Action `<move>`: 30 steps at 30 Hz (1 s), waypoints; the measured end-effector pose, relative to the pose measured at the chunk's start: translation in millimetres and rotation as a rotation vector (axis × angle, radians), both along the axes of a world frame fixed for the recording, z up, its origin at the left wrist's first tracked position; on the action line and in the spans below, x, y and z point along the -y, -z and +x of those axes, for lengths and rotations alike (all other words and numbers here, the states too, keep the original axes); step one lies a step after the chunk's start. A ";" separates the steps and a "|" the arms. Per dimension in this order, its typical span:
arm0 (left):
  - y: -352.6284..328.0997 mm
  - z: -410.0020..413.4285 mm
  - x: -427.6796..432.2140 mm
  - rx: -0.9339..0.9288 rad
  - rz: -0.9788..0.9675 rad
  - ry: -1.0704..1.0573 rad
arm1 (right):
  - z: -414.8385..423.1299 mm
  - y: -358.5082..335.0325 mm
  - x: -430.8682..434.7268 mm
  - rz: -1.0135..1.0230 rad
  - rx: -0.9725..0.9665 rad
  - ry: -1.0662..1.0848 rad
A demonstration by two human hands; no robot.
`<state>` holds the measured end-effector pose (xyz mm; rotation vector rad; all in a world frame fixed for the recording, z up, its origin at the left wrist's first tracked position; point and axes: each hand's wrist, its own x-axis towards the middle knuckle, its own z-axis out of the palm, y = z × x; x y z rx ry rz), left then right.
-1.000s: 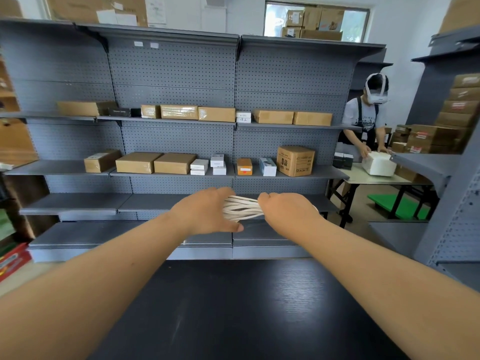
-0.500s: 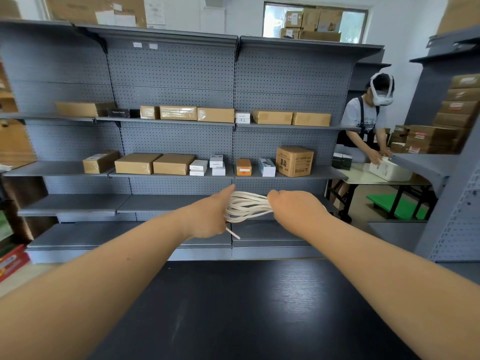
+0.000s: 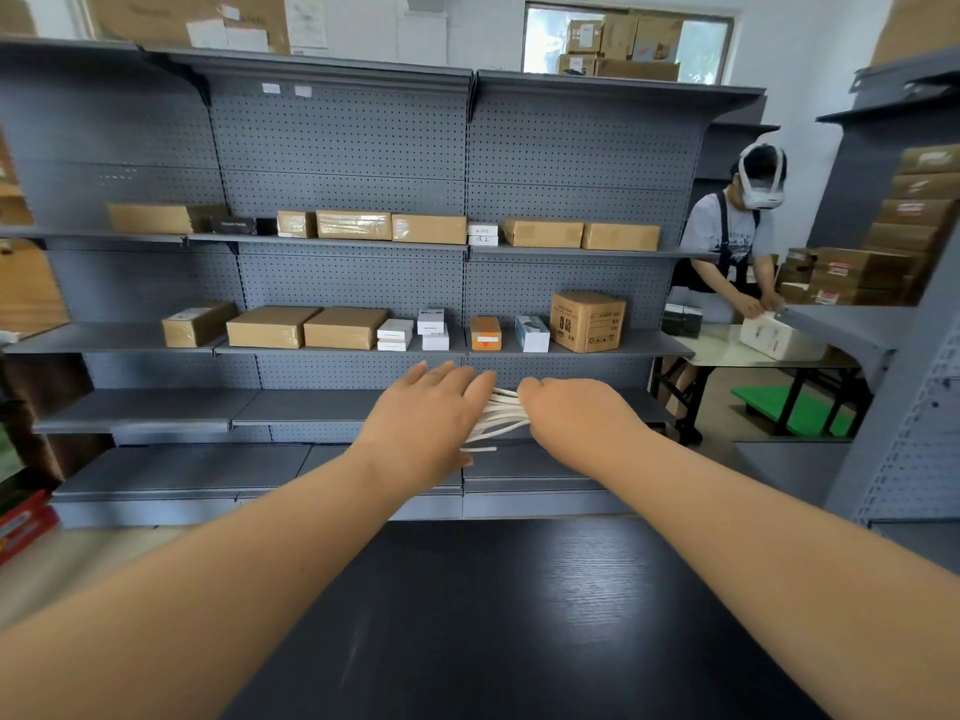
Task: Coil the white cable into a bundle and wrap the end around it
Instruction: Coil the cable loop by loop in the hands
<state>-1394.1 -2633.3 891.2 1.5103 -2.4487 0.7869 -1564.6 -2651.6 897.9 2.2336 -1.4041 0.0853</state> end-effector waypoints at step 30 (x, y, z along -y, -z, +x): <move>19.1 -3.0 9.2 0.025 -0.009 -0.007 | 0.1 17.2 -1.2 -0.081 -0.056 -0.179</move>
